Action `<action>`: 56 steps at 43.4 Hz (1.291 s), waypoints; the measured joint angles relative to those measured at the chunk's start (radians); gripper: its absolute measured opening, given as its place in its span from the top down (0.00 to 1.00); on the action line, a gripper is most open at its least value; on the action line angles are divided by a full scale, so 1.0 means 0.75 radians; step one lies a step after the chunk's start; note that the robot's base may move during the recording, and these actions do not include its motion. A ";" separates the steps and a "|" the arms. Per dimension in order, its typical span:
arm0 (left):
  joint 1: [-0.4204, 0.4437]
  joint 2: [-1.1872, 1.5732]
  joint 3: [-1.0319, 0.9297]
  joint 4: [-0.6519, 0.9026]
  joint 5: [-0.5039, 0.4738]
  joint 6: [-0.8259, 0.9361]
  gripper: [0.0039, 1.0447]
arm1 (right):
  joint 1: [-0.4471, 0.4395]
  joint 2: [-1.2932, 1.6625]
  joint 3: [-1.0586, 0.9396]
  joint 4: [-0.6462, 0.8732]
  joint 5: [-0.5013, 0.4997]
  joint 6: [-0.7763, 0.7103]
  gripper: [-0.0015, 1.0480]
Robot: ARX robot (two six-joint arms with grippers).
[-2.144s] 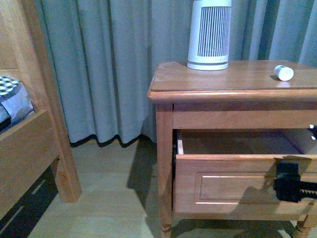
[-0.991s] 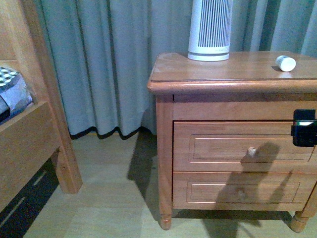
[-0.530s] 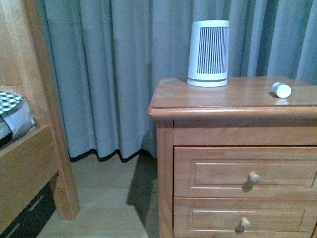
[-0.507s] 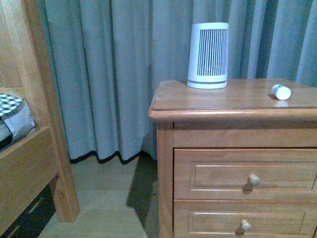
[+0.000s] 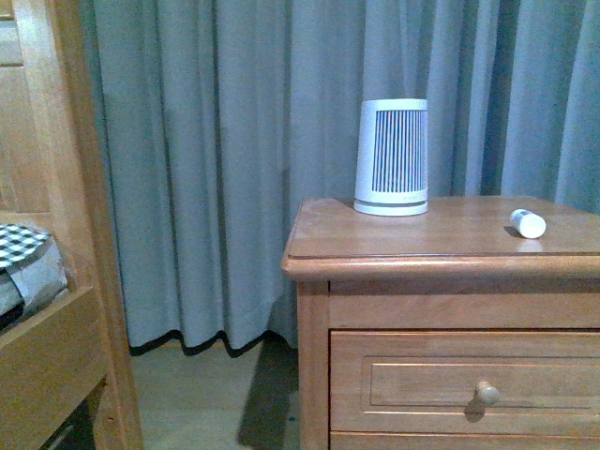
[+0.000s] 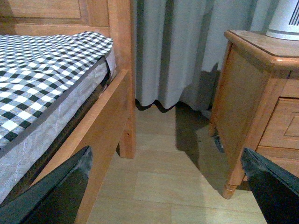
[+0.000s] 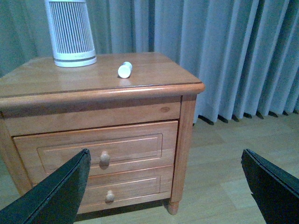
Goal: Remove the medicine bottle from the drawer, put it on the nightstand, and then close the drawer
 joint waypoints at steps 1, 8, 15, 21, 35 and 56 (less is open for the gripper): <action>0.000 0.000 0.000 0.000 0.000 -0.001 0.06 | 0.001 -0.002 0.000 0.000 0.000 0.000 0.07; 0.000 0.000 0.000 0.000 -0.001 0.000 0.06 | -0.100 -0.126 0.004 -0.219 -0.371 0.007 0.19; 0.000 0.000 0.000 0.000 0.000 0.000 0.06 | -0.252 -0.226 -0.019 -0.287 -0.684 0.009 0.42; 0.000 0.000 0.000 0.000 -0.001 0.000 0.06 | -0.354 -0.267 -0.058 -0.296 -0.788 0.010 0.65; 0.000 0.000 0.000 0.000 -0.001 0.000 0.06 | -0.610 -0.330 -0.109 -0.308 -1.034 0.014 0.97; 0.000 0.000 0.000 0.000 0.000 0.000 0.06 | -0.614 -0.389 -0.162 -0.304 -1.036 0.015 0.97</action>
